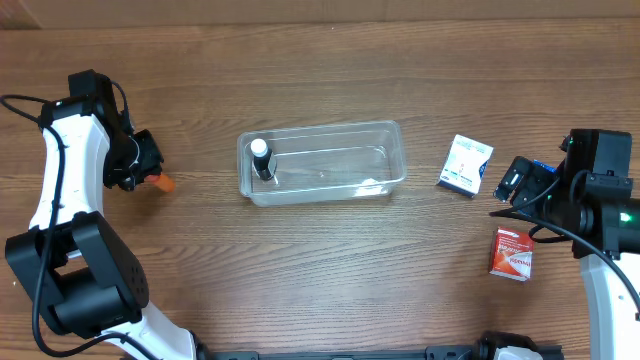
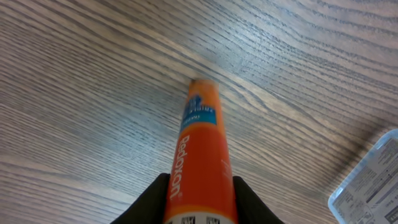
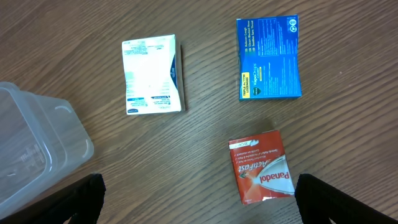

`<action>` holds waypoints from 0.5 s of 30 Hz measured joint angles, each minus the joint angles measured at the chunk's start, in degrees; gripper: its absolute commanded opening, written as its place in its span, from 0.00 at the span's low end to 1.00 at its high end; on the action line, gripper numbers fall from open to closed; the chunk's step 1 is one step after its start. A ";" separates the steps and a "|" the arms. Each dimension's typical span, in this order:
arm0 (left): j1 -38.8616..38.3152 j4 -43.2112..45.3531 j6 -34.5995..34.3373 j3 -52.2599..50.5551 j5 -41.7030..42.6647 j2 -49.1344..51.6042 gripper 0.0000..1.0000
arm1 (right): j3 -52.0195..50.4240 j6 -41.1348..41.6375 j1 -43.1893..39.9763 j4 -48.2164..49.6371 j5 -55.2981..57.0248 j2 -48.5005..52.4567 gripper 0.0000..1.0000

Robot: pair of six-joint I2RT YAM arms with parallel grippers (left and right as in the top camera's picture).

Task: Pack container
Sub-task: 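Move the left gripper to the orange tube and grasp it, then lower the orange tube into the container beside the bottle, release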

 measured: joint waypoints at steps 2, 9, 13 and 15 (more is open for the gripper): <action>0.00 -0.02 0.11 0.00 0.02 0.00 0.13 | 0.00 0.00 0.02 -0.04 0.00 0.00 1.00; 0.00 -2.75 -0.04 0.24 1.11 0.00 0.04 | 0.00 0.04 0.02 -0.02 0.00 0.00 1.00; -0.61 -7.87 -0.04 2.01 2.43 -0.02 0.04 | 0.00 0.00 0.02 -0.02 -0.02 0.00 1.00; -1.75 -10.36 -0.04 4.13 2.69 -0.28 0.04 | 0.00 0.00 0.02 -0.02 0.00 0.00 1.00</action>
